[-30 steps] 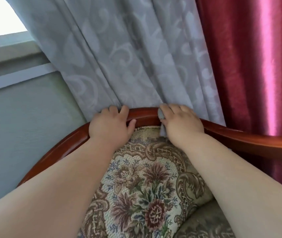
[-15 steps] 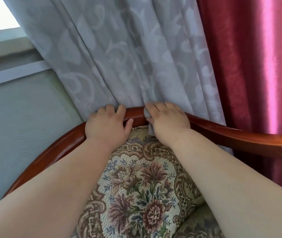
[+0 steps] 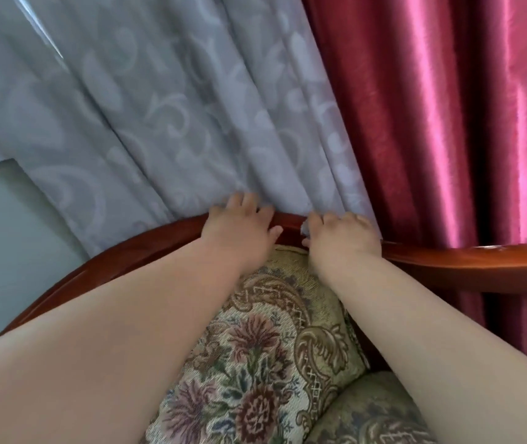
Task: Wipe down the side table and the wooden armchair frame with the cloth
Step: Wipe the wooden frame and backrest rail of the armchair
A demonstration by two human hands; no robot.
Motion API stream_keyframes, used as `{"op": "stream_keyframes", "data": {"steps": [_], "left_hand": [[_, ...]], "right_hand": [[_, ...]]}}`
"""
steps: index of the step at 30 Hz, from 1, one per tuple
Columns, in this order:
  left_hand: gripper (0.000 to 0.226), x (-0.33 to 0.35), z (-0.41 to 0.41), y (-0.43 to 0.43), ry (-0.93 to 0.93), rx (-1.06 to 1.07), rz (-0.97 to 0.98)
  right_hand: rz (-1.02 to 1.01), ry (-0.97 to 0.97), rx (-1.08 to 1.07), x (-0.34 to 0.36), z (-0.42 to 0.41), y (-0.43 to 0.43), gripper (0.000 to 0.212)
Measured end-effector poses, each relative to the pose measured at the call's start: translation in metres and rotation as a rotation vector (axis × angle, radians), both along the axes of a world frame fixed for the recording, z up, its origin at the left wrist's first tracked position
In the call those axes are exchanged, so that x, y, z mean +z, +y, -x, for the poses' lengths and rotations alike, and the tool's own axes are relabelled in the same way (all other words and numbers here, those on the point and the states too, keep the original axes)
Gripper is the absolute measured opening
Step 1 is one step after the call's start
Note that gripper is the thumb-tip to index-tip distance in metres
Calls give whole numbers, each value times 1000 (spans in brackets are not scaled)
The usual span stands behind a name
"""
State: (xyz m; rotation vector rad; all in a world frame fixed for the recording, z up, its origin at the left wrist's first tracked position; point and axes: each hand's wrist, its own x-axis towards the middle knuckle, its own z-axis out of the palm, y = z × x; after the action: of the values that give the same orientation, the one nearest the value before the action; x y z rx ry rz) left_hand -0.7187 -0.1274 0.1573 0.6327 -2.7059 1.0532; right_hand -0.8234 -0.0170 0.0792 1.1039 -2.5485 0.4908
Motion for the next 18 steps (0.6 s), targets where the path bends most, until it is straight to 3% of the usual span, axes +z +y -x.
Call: {"op": "stream_keyframes", "data": {"steps": [4, 12, 14, 18], "left_hand": [[41, -9, 48, 20, -163, -24, -136], [50, -36, 44, 27, -45, 2, -46], [49, -39, 48, 33, -51, 37, -64], [55, -44, 45, 32, -4, 11, -36]], "right_hand": [[21, 15, 76, 3, 7, 15, 44], [-108, -9, -67, -22, 20, 77, 52], [-69, -67, -58, -13, 17, 65, 47], [4, 60, 64, -14, 12, 35, 48]]}}
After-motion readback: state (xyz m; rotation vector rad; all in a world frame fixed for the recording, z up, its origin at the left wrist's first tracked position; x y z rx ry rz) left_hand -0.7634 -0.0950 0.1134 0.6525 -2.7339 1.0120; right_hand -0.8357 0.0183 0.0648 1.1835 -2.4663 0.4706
